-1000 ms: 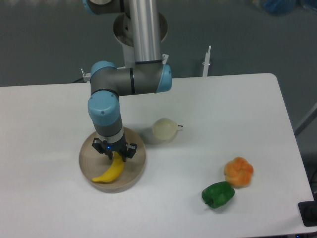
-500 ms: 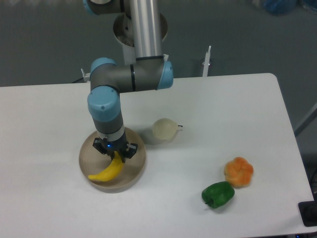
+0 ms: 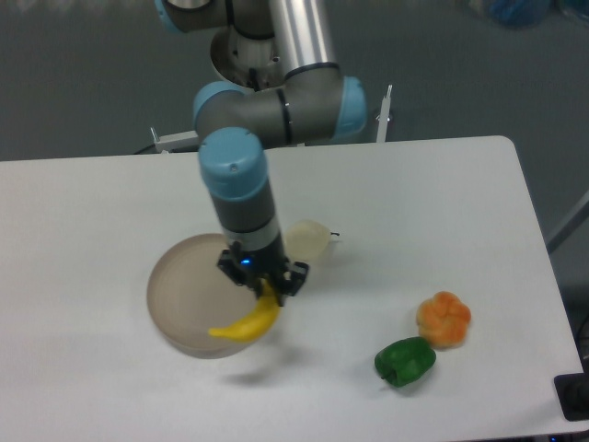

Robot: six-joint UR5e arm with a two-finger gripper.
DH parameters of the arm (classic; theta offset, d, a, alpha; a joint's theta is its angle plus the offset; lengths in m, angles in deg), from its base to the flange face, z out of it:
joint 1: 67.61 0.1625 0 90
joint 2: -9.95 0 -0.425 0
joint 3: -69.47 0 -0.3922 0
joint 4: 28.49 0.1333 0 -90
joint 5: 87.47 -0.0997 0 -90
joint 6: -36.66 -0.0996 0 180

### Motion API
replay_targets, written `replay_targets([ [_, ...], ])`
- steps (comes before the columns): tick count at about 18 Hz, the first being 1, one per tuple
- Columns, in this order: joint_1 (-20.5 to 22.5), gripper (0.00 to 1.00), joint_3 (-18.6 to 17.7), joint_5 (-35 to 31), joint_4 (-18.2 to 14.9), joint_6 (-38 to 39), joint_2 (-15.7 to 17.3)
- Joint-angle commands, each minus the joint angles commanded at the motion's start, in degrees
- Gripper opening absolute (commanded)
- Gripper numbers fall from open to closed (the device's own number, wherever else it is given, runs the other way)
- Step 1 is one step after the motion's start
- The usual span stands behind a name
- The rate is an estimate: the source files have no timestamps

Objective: Pick up the banana from the plate

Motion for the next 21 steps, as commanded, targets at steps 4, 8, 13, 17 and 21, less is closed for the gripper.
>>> replay_targets([
  [4, 3.43, 0.25, 2.02, 0.09, 0.00, -7.23, -0.44],
  [8, 6.60, 0.25, 2.90, 0.18, 0.00, -12.85, -0.27],
  [13, 8.62, 0.25, 4.40, 0.79, 0.44, -15.14, -0.79],
  [17, 9.06, 0.25, 4.75, 0.70, 0.44, -15.15, -1.06],
  [21, 9.50, 0.25, 4.93, 0.70, 0.53, -15.23, -1.23],
])
